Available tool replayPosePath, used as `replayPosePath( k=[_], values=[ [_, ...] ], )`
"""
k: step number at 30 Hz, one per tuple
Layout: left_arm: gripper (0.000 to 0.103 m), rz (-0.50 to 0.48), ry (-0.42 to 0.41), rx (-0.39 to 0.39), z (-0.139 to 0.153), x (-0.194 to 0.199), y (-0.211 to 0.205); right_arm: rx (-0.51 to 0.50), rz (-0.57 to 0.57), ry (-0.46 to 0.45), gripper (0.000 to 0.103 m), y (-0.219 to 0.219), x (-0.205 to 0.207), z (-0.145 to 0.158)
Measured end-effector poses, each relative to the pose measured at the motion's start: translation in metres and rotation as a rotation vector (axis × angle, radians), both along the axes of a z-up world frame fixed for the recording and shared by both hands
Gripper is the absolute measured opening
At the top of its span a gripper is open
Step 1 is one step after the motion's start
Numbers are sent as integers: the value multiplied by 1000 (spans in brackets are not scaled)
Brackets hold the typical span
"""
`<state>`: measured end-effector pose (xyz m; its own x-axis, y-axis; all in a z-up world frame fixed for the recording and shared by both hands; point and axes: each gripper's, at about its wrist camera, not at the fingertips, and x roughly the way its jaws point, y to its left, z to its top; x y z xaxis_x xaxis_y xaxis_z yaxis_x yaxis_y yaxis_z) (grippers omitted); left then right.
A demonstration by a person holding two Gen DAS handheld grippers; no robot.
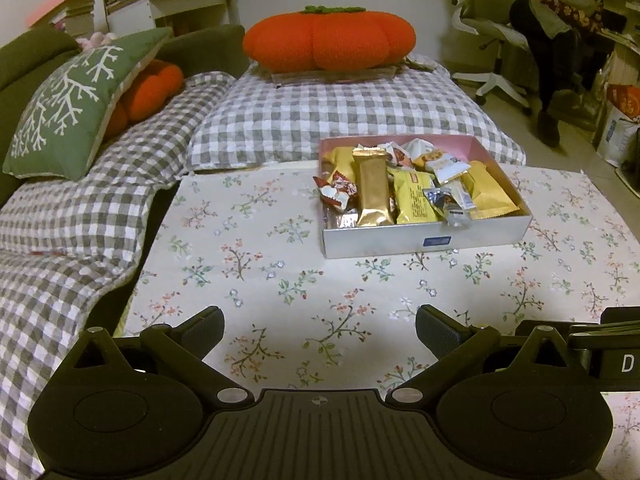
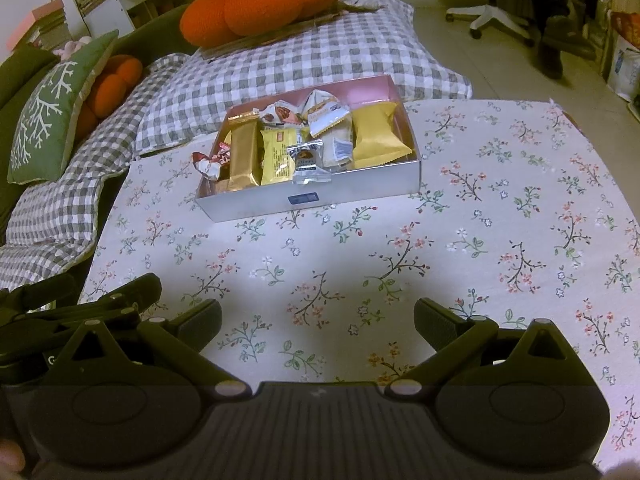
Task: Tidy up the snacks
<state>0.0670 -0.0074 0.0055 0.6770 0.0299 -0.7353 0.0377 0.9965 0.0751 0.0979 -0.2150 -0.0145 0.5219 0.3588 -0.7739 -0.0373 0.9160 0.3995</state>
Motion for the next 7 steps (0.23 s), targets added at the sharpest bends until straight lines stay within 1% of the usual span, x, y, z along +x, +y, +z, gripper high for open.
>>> replayPosePath(
  k=[7],
  values=[
    [102, 1, 1, 0, 0, 0, 0, 0, 1, 0, 102, 0, 0, 0]
  ],
)
